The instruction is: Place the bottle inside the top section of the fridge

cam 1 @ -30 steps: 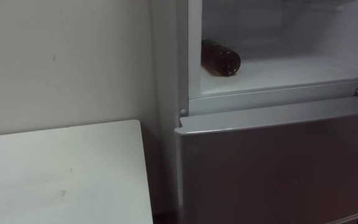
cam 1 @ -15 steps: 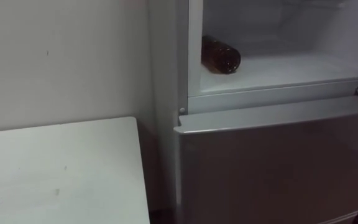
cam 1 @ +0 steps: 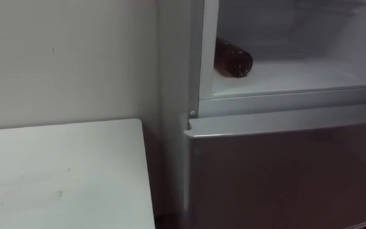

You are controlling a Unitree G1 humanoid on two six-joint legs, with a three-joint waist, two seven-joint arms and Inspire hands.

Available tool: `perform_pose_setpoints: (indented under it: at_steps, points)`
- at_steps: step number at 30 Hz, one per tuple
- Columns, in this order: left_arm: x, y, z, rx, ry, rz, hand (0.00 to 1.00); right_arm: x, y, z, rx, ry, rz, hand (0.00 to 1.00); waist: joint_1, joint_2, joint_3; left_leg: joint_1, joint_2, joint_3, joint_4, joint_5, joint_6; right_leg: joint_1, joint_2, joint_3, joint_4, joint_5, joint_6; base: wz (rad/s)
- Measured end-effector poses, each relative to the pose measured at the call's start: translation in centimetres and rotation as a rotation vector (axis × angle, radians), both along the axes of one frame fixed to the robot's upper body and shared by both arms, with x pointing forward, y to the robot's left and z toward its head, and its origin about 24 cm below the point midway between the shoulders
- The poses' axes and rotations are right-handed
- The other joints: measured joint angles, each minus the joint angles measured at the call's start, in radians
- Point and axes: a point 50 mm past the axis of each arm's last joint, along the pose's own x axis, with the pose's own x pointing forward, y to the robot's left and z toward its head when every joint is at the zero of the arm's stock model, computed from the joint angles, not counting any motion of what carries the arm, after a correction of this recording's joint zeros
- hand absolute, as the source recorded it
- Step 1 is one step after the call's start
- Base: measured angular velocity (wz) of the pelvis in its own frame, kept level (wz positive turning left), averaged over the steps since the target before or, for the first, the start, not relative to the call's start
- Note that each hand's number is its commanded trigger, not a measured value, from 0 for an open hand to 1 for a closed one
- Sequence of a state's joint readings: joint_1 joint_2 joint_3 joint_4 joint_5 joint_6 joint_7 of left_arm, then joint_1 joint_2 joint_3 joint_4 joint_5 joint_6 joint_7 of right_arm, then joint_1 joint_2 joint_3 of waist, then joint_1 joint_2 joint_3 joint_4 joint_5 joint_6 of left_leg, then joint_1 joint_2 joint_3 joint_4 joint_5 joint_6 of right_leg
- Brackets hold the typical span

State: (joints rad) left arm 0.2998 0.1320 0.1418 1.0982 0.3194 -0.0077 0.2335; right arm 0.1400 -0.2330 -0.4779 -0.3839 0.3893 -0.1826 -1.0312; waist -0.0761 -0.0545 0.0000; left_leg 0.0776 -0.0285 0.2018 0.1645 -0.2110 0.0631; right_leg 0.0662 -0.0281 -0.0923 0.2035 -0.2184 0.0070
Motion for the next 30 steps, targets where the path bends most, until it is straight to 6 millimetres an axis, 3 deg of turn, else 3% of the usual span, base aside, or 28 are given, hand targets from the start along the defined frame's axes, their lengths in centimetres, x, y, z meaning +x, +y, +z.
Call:
perform_pose_setpoints:
  at_steps: [7,11,18,30]
  points:
    - [0.0,-0.1,0.0,-0.004,0.005,-0.008,0.00,0.6,0.6,0.4,-0.051,0.011,0.071,0.00,0.002,-0.002,-0.0018,0.001,0.000,-0.003,0.002,0.000,0.000,0.003,-0.001,-0.005,0.000,0.000,0.000,0.00]
    - [0.1,-0.3,-0.1,-0.009,0.006,-0.026,0.00,0.9,1.5,1.0,-0.165,0.035,0.082,0.00,0.004,0.000,-0.0030,0.001,0.000,-0.008,0.002,0.000,0.000,0.005,-0.002,-0.013,0.000,0.001,-0.001,0.02]
    - [0.3,-0.4,-0.1,0.005,0.002,-0.042,0.00,1.5,3.6,2.1,-0.336,0.059,0.144,0.00,0.005,0.019,-0.0109,-0.005,0.002,-0.012,0.002,0.000,0.000,0.004,-0.004,-0.038,0.002,0.003,-0.002,0.02]
    - [0.6,-0.4,-0.1,0.014,-0.004,-0.043,0.00,2.4,5.4,2.6,-0.424,0.071,0.329,0.00,0.026,0.020,-0.0096,-0.014,0.008,-0.013,0.007,-0.003,-0.003,0.005,-0.007,-0.081,0.005,0.007,-0.005,0.00]
